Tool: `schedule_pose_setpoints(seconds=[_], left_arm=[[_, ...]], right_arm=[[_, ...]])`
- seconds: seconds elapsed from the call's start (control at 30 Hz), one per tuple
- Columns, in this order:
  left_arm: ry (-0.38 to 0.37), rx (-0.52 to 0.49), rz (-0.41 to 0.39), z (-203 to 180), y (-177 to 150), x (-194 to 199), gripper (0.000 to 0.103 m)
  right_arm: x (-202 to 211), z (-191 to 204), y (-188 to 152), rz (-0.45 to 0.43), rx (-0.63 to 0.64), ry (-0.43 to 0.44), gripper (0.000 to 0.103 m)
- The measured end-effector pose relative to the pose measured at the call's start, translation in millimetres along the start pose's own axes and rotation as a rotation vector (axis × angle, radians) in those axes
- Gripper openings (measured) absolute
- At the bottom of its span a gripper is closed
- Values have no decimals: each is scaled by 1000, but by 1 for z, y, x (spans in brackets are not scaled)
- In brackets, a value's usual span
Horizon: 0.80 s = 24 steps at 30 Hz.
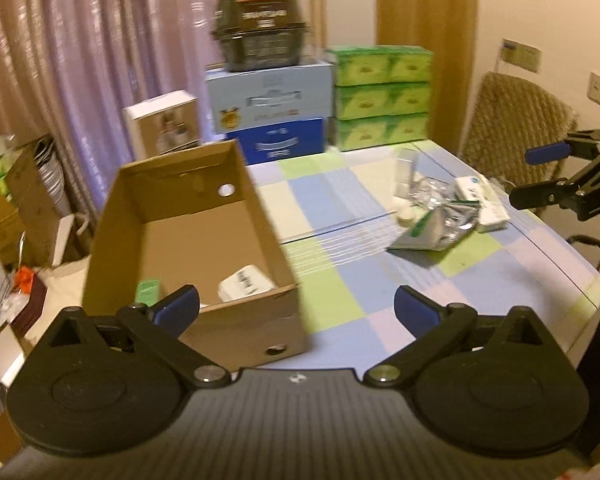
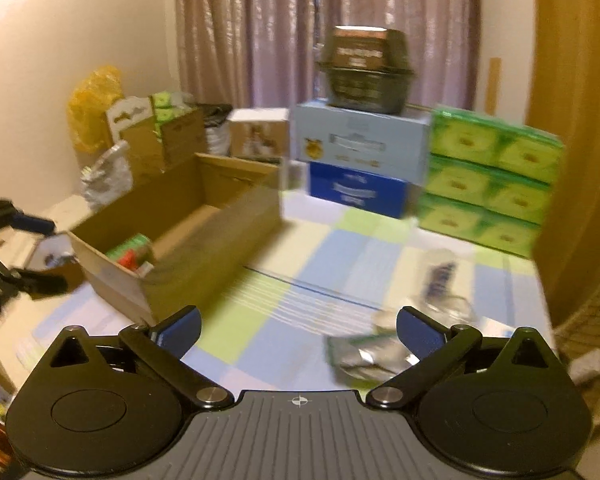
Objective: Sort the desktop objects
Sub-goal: 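Move both open tools back over the remaining items on the table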
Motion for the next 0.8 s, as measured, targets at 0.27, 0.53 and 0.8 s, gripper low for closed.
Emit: schedule_pose_setpoints(seconds=[0.27,0.53,0.8], left_arm=[[-67,-66,22,-41,15,-28,102],[-131,-114,55,-76,23,-61,102],[-178,-196,97,-109,32,-91,102]], right_arm=[[17,-73,-45,58,-26,-111,101],[32,-131,-81,110,-74,-210,101],[33,-151,-100,136,-75,-223,101]])
Point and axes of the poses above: each gripper's, at about its wrist camera, not at the fingertips, and x roughly against the way its jaws point, z to its left, y to its top, the point moved 3 cm from there along -x, roughly the way its jaws point, and after that the axes turned 11 degrees about -y, right-handed, at the moved point
